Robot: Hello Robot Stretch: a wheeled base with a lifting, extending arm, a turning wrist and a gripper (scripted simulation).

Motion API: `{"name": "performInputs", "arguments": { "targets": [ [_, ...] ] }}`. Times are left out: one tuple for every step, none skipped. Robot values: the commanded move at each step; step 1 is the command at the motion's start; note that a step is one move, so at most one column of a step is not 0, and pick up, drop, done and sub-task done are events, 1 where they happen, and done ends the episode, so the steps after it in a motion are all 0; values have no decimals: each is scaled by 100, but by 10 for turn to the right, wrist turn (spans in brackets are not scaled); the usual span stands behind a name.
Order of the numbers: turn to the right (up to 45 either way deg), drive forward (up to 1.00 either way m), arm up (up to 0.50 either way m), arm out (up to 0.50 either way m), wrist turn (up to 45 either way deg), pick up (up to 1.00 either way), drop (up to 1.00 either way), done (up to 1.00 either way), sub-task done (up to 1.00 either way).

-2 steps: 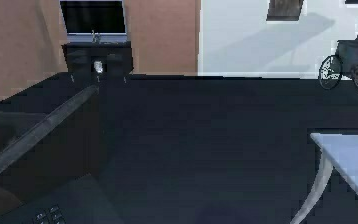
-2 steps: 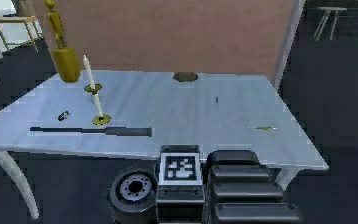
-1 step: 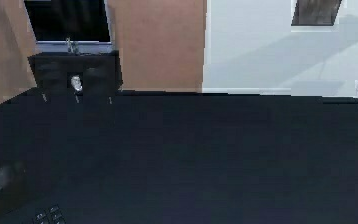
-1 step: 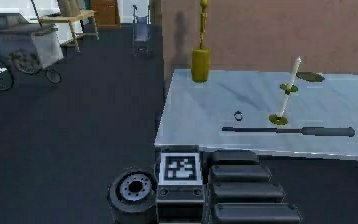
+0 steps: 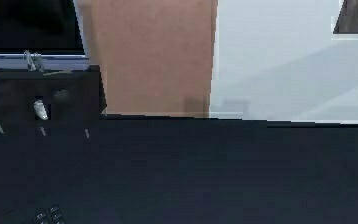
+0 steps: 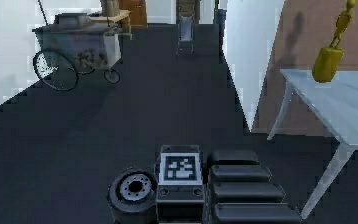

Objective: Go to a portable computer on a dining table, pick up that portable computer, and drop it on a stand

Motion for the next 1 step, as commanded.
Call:
{"name": "performInputs", "arguments": {
  "targets": [
    [-420, 0, 0, 0, 0, 0, 0, 0, 0]
  ]
}}
